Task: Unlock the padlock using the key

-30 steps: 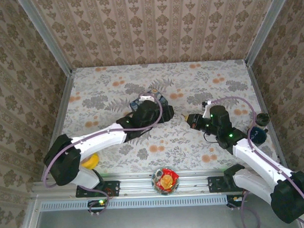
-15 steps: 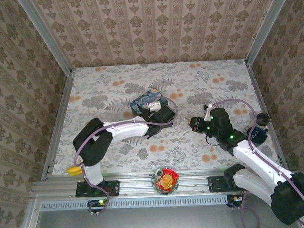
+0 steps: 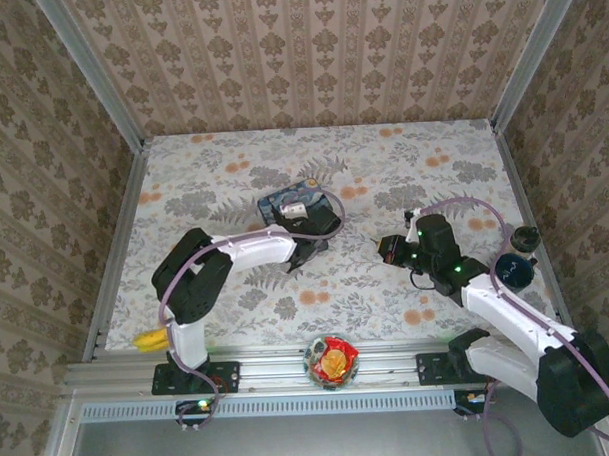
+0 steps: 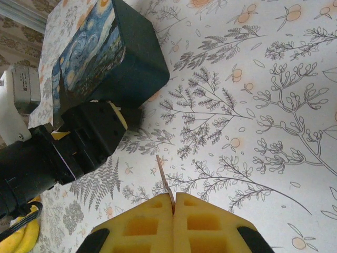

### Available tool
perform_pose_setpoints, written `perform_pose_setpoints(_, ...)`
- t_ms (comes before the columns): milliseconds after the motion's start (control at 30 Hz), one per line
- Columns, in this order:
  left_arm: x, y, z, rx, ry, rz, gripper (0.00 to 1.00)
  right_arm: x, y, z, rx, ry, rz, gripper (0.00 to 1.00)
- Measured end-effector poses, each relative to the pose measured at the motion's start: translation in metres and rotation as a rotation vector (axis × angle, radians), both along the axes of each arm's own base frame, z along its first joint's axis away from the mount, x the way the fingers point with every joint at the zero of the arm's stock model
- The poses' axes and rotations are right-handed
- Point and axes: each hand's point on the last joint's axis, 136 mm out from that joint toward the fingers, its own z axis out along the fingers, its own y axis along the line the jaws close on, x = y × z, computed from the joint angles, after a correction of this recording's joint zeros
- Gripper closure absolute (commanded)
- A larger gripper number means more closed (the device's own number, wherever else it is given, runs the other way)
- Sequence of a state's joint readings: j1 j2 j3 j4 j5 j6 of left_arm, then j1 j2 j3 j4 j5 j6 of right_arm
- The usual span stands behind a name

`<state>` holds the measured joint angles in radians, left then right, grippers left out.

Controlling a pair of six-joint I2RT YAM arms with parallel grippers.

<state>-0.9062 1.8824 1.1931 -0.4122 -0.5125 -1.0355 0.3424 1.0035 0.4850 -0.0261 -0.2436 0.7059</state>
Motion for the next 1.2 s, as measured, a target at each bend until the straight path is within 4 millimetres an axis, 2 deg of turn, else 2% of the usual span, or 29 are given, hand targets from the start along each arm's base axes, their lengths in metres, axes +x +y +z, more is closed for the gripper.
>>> perform_pose_setpoints(200, -0.004, 0.015, 0.006, -0.005, -0.001, 0.015, 0.21, 0.004, 0.003, 0.0, 0.009, -0.007, 0.008, 1.0)
perform_pose_setpoints(367, -0.006, -0.003, 0.011, -0.041, -0.015, -0.047, 0.15, 0.006, 0.005, 0.001, 0.017, -0.014, 0.014, 1.0)
perform_pose_setpoints(467, -0.004, -0.018, 0.012, -0.059, -0.019, -0.075, 0.15, 0.006, 0.005, 0.001, 0.018, -0.013, 0.015, 1.0)
perform_pose_setpoints(567, 0.002, -0.025, 0.005, -0.056, -0.02, -0.08, 0.19, 0.006, 0.005, 0.001, 0.02, -0.013, 0.015, 1.0)
perform_pose_setpoints(733, 0.007, -0.023, -0.007, -0.027, -0.027, -0.059, 0.3, 0.006, 0.004, 0.002, 0.02, -0.014, 0.011, 1.0)
perform_pose_setpoints(833, 0.009, -0.023, -0.012, -0.019, -0.03, -0.052, 0.32, 0.007, 0.003, 0.002, 0.021, -0.014, 0.009, 1.0)
perform_pose_setpoints(1200, 0.021, -0.022, -0.005, -0.022, -0.061, -0.044, 0.43, 0.008, 0.003, 0.004, 0.024, -0.023, 0.008, 1.0)
